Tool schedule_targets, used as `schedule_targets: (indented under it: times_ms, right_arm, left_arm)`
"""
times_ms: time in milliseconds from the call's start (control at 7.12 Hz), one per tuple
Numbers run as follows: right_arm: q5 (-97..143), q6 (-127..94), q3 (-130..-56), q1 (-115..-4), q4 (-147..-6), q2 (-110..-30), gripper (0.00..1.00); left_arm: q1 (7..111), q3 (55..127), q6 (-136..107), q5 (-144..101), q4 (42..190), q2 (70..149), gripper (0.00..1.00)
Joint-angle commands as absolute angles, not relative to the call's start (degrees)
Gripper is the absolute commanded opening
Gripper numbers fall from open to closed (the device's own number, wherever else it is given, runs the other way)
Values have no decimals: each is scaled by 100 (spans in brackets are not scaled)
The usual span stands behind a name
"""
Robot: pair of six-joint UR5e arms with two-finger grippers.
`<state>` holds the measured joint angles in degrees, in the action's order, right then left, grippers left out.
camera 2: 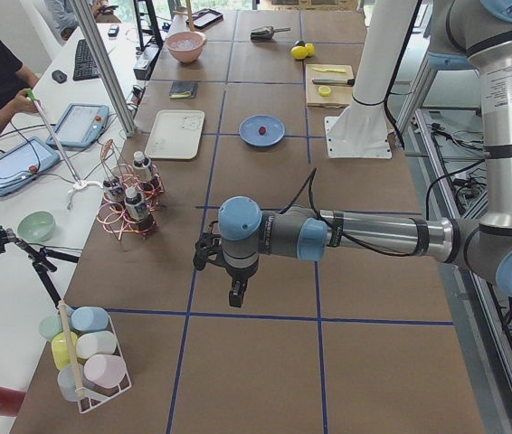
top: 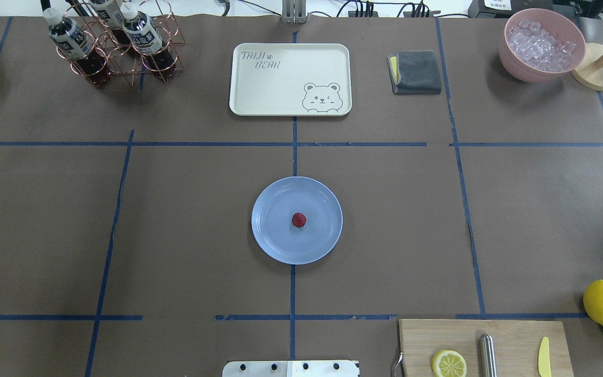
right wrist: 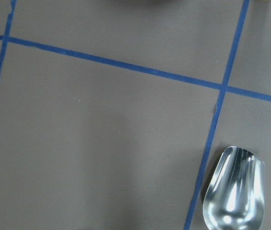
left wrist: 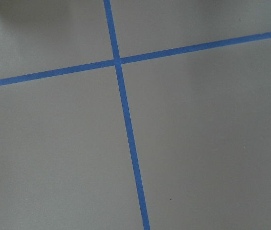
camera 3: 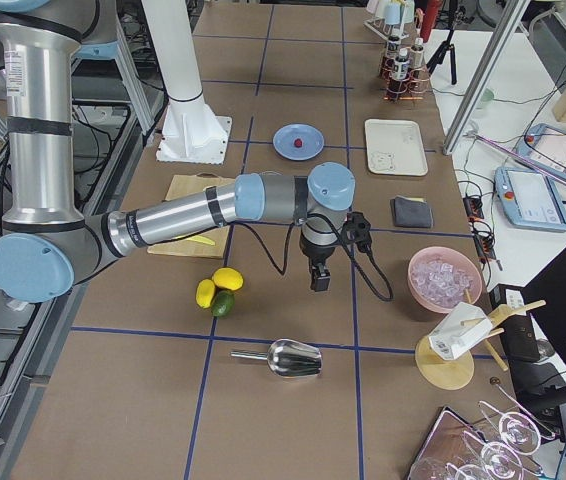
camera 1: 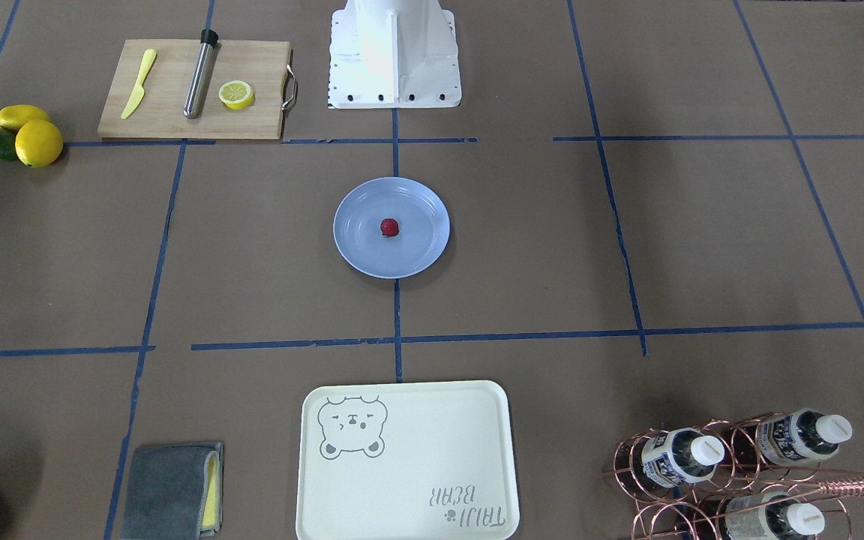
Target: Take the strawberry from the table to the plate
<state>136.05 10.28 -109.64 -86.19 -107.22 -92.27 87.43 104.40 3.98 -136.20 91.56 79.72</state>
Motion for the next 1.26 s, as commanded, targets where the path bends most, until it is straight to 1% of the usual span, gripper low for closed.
schedule_targets:
  times_ms: [0, 281, 562, 843, 983, 1124]
  right_arm:
    - [13316, 1116, -10803, -8605, -10688, -9264, 100]
    - [13394, 1099, -10565, -8604, -10661, -9229, 100]
    - [13535, 1081, -10529, -8604, -10661, -9272, 100]
    - [13544, 1081, -10486, -8604, -10652, -9281, 100]
    - [13587, 1081, -10355, -8604, -10600, -9290, 100]
    - [13753, 1072, -10153, -8604, -10252, -9325, 100]
  left_arm:
    - [8912, 10416, 931, -13658, 9000, 7936, 100]
    - [8895, 10336, 677, -13623, 9017, 7945, 100]
    - [8903, 10388, 685, -13675, 9017, 7910, 100]
    - [8903, 10249, 721, -13563, 9201, 7989, 100]
    - [8903, 10239, 721, -13544, 9159, 8155, 100]
    - [8903, 10213, 729, -13553, 9150, 8235, 100]
